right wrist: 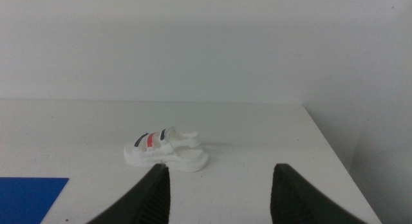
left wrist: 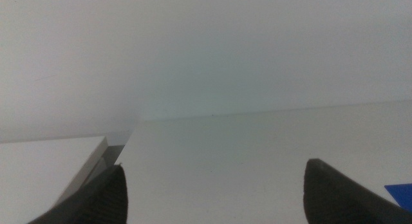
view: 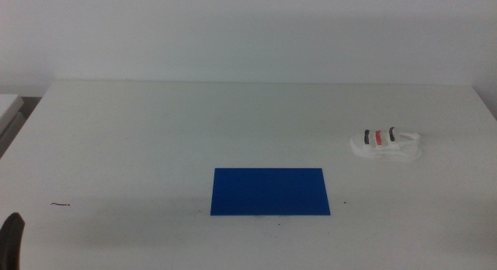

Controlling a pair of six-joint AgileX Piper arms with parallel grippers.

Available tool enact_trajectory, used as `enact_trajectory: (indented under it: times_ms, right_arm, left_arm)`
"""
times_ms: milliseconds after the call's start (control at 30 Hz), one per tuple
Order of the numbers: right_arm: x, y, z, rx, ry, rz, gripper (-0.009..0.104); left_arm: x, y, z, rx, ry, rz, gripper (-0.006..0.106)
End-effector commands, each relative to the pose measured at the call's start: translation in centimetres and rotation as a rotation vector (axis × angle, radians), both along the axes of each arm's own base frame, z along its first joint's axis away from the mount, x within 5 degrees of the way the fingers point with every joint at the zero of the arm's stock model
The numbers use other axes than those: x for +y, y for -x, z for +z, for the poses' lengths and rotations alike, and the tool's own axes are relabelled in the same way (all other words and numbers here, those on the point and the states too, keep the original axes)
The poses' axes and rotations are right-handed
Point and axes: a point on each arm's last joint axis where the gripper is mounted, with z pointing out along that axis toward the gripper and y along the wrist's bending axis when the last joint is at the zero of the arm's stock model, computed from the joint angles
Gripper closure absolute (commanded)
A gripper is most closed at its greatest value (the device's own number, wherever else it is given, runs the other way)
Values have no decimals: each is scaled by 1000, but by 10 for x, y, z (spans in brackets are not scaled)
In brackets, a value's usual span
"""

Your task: Use one arm to grab the shoe from the table and place it on the mat.

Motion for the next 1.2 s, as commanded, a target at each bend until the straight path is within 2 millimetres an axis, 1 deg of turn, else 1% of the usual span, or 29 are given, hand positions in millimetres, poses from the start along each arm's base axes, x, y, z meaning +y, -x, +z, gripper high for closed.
enact_trajectory:
  times_ms: [0,133,433,667,733,833,900,967,1000,1100,1167]
  right_arm:
    - [0,0,0,-7,6,-4,54]
    - [0,0,-1,5,-17,-3,54]
    - [0,4,19,-18,-14,-4,54]
    - [0,5,23,-26,-10,-4,54]
    - [0,7,26,5,-11,-6,54]
    - [0,3,35,150,-15,-8,54]
    - [-1,-4,47,245,-16,-10,54]
    - [0,-21,63,327,-30,-8,54]
    - [0,-31,67,395,-32,-8,54]
    - [0,-64,89,592,-31,-5,54]
    - [5,-93,107,668,-71,12,54]
  left_arm:
    - [0,0,1,-7,5,-2,7]
    - [0,0,1,-7,5,-2,7]
    - [0,0,1,-7,5,-2,7]
    - [0,0,1,-7,5,-2,7]
    - [0,0,1,-7,5,-2,7]
    - [0,0,1,-7,5,-2,7]
    - [0,0,1,-7,5,-2,7]
    - [0,0,1,-7,5,-2,7]
    - [0,0,1,-7,5,-2,7]
    - [0,0,1,-7,5,-2,7]
    - [0,0,1,-7,5,-2,7]
